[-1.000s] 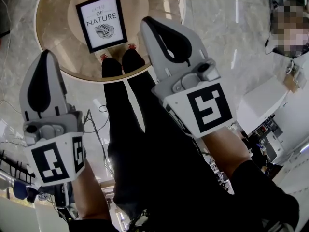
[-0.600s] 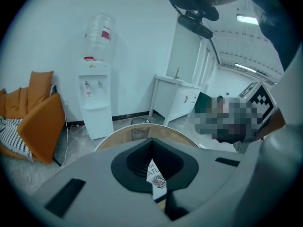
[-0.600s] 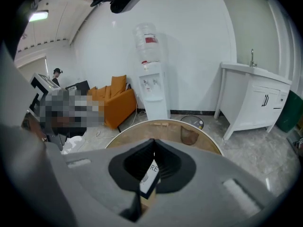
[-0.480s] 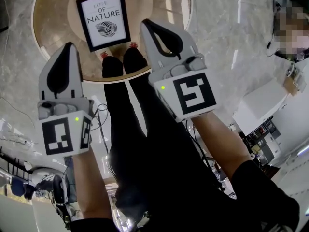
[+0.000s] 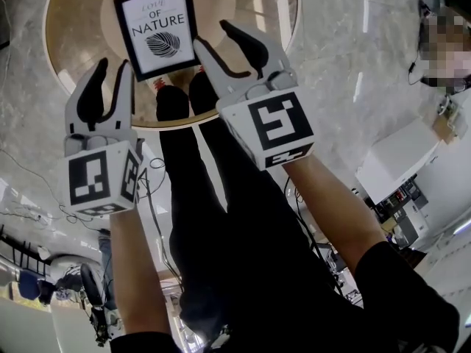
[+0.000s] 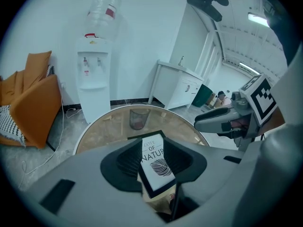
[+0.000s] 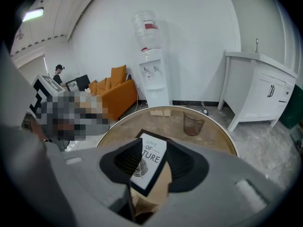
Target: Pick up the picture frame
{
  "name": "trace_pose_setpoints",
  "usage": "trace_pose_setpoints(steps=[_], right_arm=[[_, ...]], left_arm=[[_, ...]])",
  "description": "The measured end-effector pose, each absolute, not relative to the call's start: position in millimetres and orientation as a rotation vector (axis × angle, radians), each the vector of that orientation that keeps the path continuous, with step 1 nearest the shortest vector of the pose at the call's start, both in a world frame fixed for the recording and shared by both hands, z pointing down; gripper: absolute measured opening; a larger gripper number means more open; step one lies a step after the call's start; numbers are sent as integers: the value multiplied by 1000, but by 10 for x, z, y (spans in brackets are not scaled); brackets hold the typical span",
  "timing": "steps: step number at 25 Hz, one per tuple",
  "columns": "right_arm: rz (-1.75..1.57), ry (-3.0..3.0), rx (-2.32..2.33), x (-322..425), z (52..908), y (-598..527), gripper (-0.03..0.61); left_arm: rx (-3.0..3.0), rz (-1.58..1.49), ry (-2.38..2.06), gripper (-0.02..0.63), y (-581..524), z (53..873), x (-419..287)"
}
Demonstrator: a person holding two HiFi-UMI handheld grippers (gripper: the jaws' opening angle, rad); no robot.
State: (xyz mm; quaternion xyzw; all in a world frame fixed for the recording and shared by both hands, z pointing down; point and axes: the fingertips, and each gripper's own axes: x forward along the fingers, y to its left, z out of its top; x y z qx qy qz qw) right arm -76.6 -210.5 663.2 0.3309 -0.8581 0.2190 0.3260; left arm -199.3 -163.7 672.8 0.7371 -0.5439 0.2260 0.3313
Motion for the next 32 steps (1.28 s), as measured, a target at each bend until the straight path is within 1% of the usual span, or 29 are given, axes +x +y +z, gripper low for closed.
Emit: trace_pose_setpoints(steps=[2,6,11,19,32], right_arm=[[581,-2240,865,-788,6704,-2100,161],[636,-2214,859,-806,6887,-2061,163],[643,-2175,832,-819,7168,-2011,161],[693,-2104,839,-813,7544,-1985,161],[754,-2061,835,-807,7859,-2041,160]], left_arm=[[1914,607,-1406,182,-1631,6810,-1978],[1881,639,-1401,204,-1624,6974,-1992],[1810,655,-1366,204,-1540,7343,-2030],[1781,695,-1335,201,-1502,7715,-2067],[1713,708,-1301,201,-1603,8038,-2059]])
